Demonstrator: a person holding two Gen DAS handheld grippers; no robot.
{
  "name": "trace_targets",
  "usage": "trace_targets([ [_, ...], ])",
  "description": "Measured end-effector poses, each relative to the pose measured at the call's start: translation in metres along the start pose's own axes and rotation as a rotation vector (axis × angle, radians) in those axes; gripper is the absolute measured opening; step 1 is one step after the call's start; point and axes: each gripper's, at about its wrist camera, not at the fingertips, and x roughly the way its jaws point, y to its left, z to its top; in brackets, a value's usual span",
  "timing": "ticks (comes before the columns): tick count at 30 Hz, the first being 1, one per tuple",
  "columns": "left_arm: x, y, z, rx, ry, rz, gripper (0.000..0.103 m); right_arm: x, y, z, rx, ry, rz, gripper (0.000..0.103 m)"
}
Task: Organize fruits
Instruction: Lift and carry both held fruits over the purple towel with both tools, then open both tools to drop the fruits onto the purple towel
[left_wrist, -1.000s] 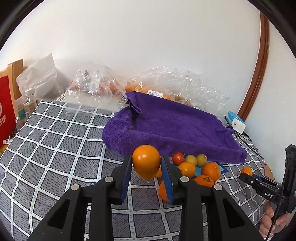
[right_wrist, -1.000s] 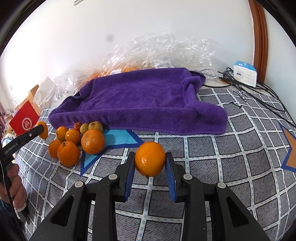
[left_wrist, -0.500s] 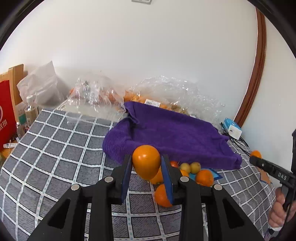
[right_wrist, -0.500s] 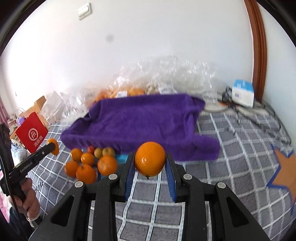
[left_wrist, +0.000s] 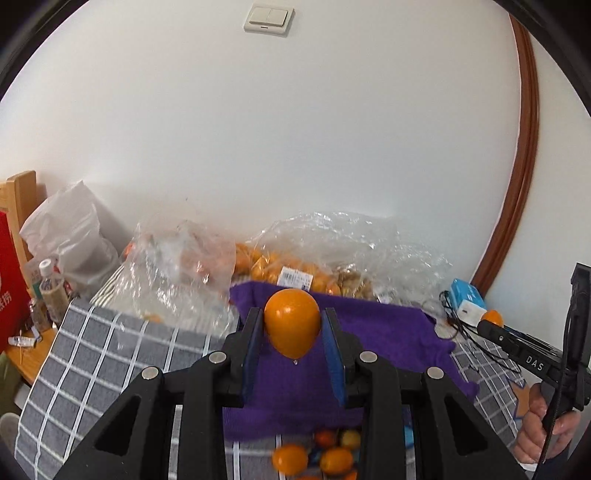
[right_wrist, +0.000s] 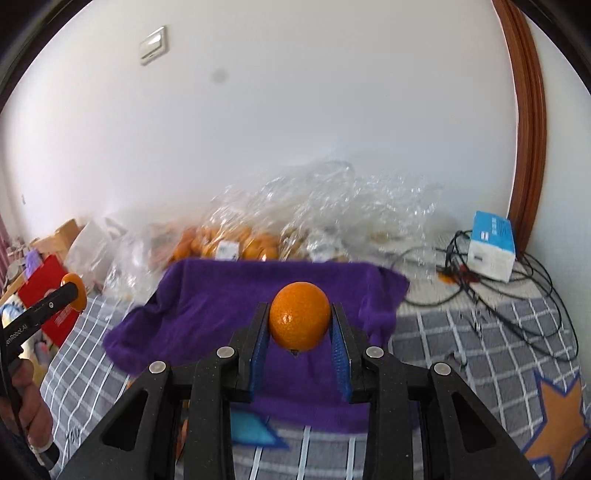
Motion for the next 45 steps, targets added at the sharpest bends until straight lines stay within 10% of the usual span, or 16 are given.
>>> trace_targets([
  [13, 0.099, 0.011, -0.024, -0.019, 0.105, 0.03, 0.03, 0.085, -0.035, -0.01, 0.08, 0.12, -0.045, 0.032],
  [45, 0.139, 0.009, -0.048, 0.053, 0.296, 0.051, 0.031, 0.124, -0.028, -0.046, 0.033, 0.231, -0.057, 0.033],
])
